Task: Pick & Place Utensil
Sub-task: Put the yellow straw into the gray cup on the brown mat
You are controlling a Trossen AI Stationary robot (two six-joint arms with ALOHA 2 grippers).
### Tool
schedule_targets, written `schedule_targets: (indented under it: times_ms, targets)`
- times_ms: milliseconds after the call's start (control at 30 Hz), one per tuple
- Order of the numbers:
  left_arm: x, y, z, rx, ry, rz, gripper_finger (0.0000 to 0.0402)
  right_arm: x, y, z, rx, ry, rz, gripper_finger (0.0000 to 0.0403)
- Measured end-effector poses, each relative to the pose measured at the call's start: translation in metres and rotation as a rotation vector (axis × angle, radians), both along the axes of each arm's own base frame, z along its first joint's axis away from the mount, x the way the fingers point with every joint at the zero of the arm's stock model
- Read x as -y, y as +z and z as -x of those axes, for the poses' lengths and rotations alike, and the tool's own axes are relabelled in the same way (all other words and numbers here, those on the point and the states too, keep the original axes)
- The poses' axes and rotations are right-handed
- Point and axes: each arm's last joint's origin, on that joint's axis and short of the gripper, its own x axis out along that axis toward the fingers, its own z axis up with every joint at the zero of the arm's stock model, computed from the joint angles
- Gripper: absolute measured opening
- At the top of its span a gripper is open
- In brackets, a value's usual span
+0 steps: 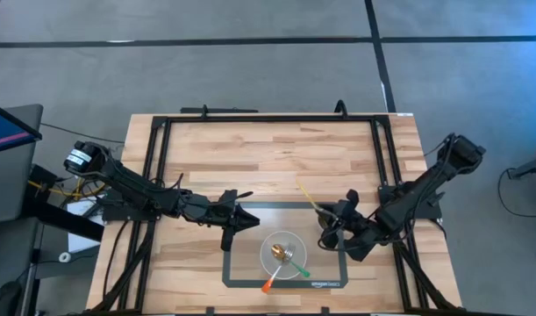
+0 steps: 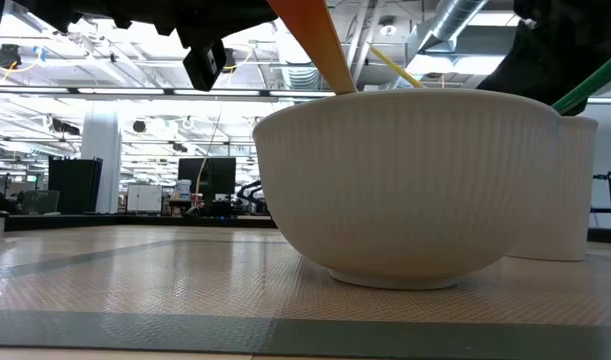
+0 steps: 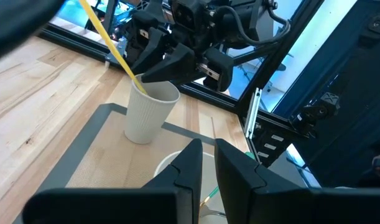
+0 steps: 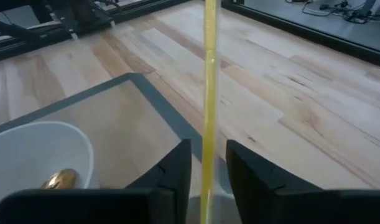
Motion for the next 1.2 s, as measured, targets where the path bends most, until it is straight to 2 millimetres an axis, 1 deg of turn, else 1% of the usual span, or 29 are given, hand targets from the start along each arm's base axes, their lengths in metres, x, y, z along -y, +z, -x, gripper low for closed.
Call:
schedule_targets:
  times_ms: [167, 400, 500, 633, 800, 1000, 1200]
  targets:
    - [0.000, 0.000, 0.000, 0.000, 0.000, 0.000, 0.0044, -0.002, 0.009, 0.006, 0.030, 0.024, -0.025, 0.0107]
    - [0.000, 0.000, 0.000, 0.000, 0.000, 0.000, 0.0044, 0.000, 0.039, 0.020, 0.108, 0.099, -0.051, 0.0108]
    - [0.000, 0.000, 0.000, 0.001, 0.000, 0.000, 0.0044, 0.004, 0.046, 0.023, 0.128, 0.102, -0.057, 0.0108]
    - [0.000, 0.001, 0.000, 0.006, 0.001, 0.004, 0.0044, 0.010, 0.045, 0.017, 0.125, 0.064, -0.051, 0.0107]
    - [0.000, 0.001, 0.000, 0.008, 0.001, 0.007, 0.0044, 0.020, 0.038, 0.004, 0.057, 0.048, 0.006, 0.0107]
    - [0.000, 0.002, 0.000, 0.015, 0.001, 0.010, 0.0044, 0.038, 0.039, -0.016, 0.001, 0.110, -0.039, 0.0108]
    - [0.000, 0.002, 0.000, 0.018, 0.001, 0.011, 0.0044, 0.057, 0.038, -0.025, -0.038, 0.105, -0.080, 0.0108]
